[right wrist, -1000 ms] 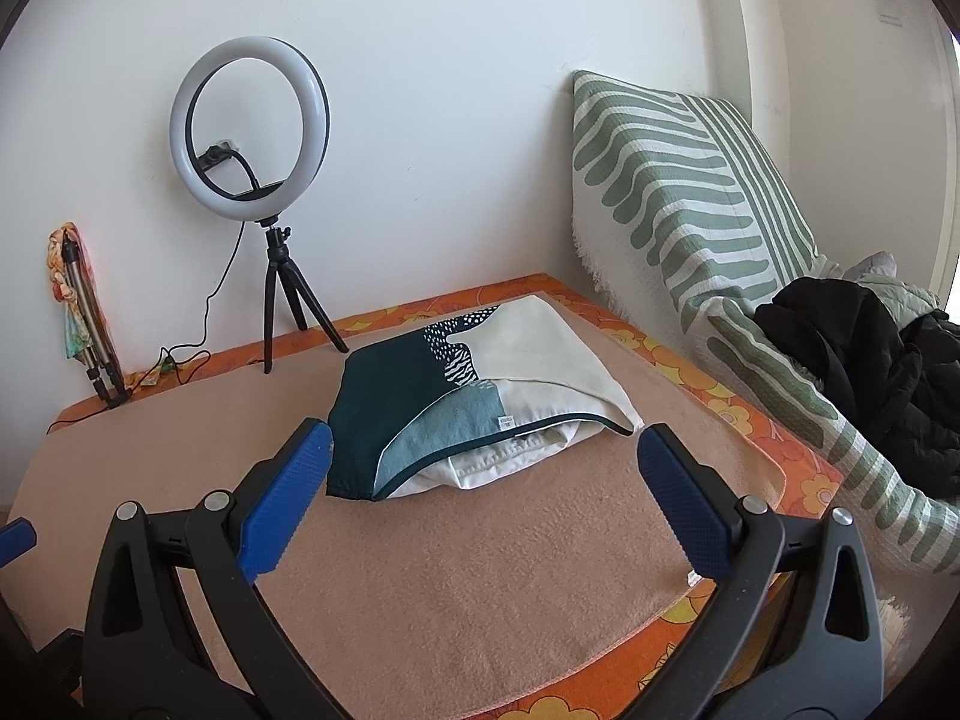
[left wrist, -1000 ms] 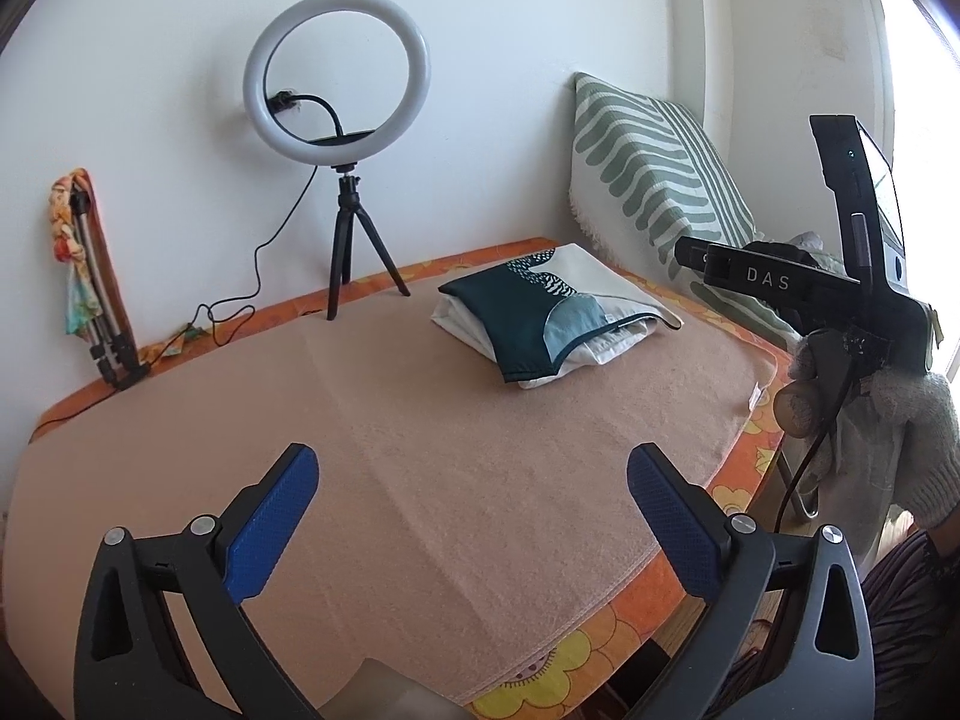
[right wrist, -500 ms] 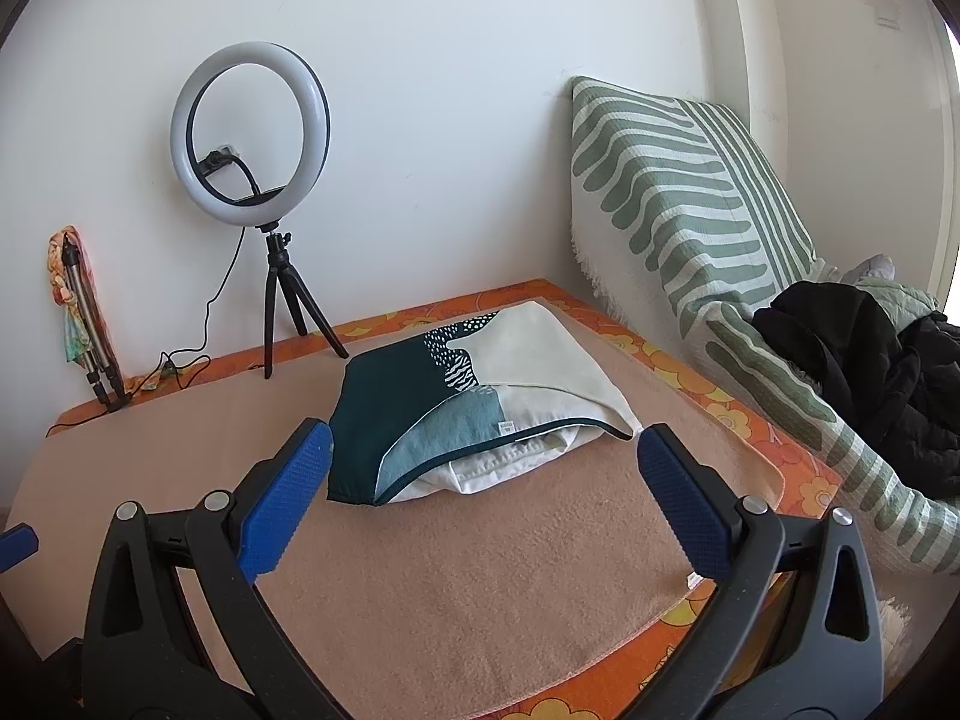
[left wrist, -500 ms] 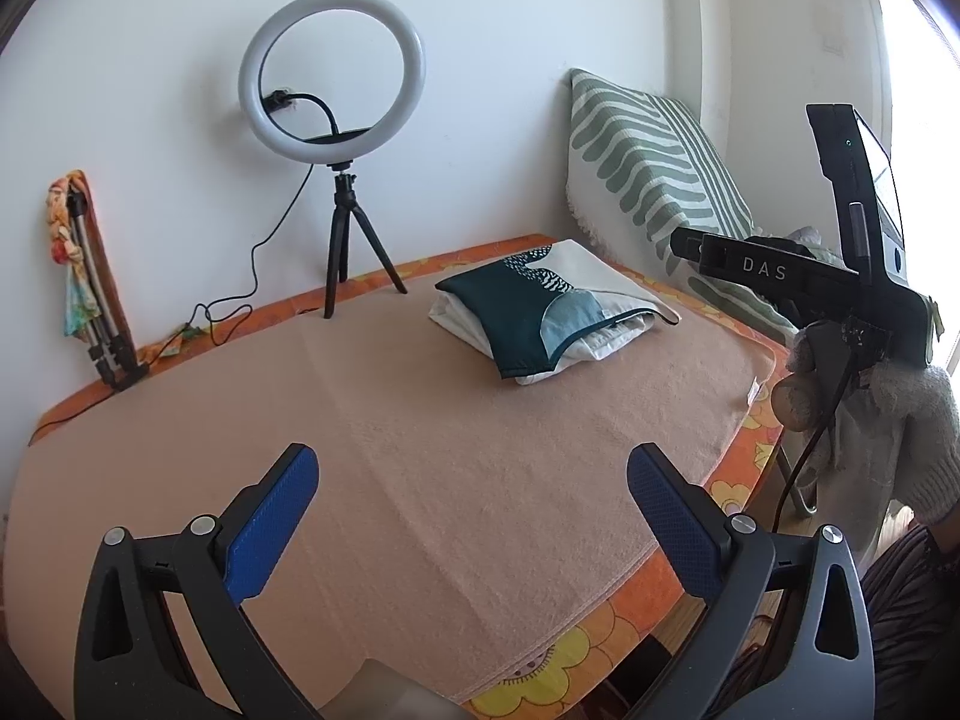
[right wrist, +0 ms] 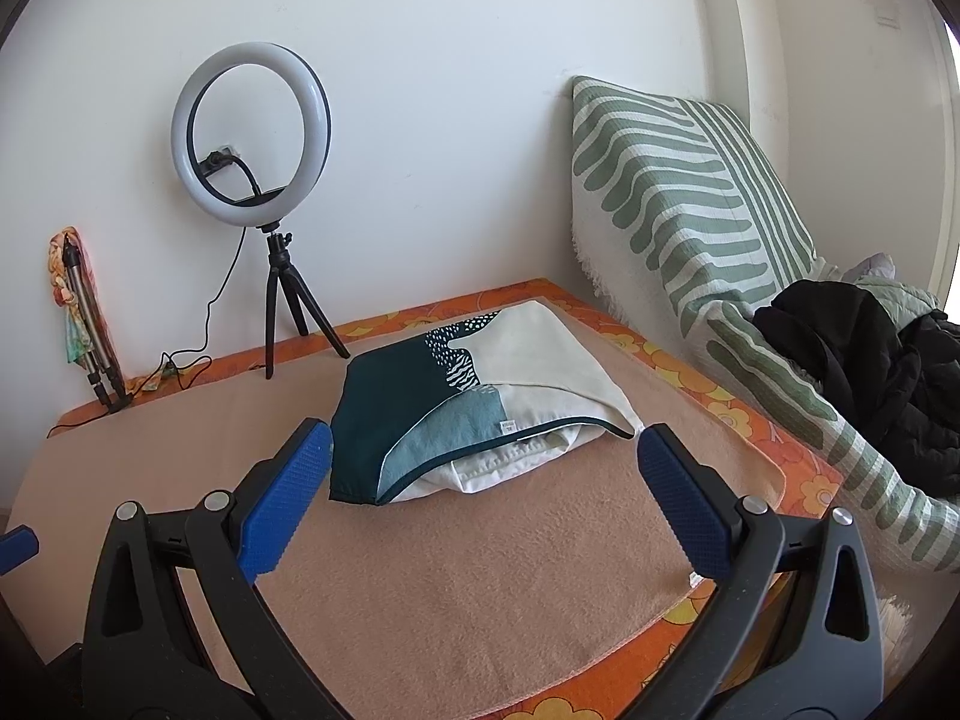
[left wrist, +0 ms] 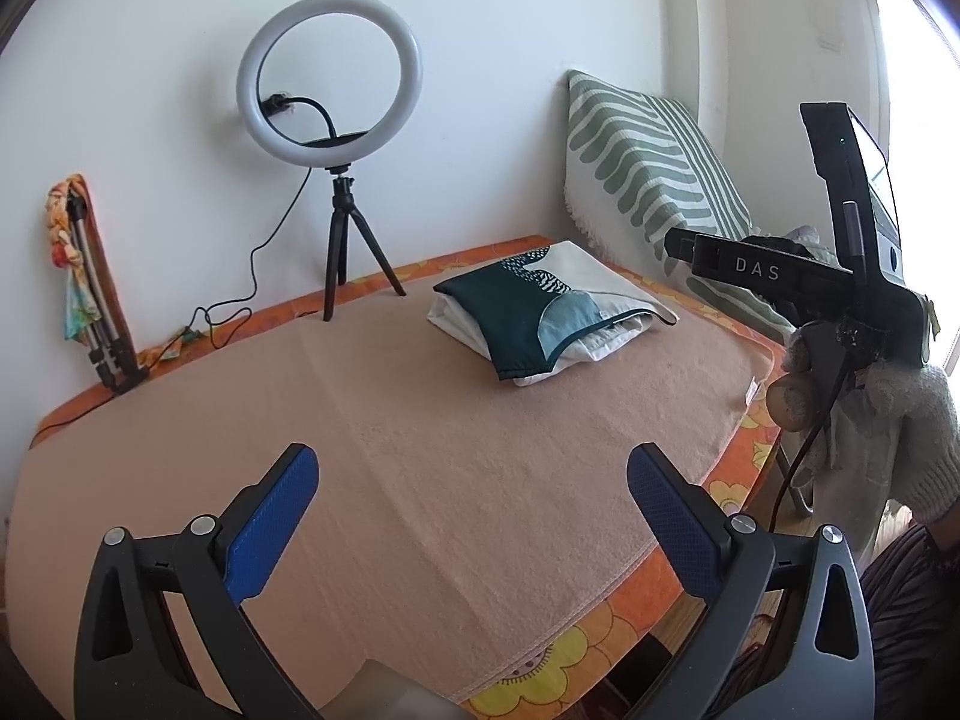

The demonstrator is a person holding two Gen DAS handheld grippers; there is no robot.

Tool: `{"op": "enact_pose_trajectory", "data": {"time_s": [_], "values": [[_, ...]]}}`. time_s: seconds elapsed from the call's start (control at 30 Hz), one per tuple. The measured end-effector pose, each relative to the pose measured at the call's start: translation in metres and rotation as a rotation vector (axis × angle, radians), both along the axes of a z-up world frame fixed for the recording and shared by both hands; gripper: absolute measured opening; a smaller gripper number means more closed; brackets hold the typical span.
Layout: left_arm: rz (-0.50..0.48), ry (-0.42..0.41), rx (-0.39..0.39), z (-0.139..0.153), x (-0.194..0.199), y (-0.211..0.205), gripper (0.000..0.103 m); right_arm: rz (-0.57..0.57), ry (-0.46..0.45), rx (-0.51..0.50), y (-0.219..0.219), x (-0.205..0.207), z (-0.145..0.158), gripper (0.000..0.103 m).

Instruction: Fold small clothes

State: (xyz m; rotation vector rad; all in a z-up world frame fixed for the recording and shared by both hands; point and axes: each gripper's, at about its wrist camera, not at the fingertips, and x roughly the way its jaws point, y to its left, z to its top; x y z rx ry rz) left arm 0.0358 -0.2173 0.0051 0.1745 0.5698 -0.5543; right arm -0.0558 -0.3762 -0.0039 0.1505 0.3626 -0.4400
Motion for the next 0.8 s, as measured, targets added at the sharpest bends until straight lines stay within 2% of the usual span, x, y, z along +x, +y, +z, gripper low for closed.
{"op": "enact_pose_trajectory", "data": {"time_s": [0.8], "values": [[-0.003,-0.004,0.000,0.0009,-0.0015,0.0018,0.103,-0.005,-0.002,0.007,0.0058,-0.0022,-0.0003,0.103]]}}
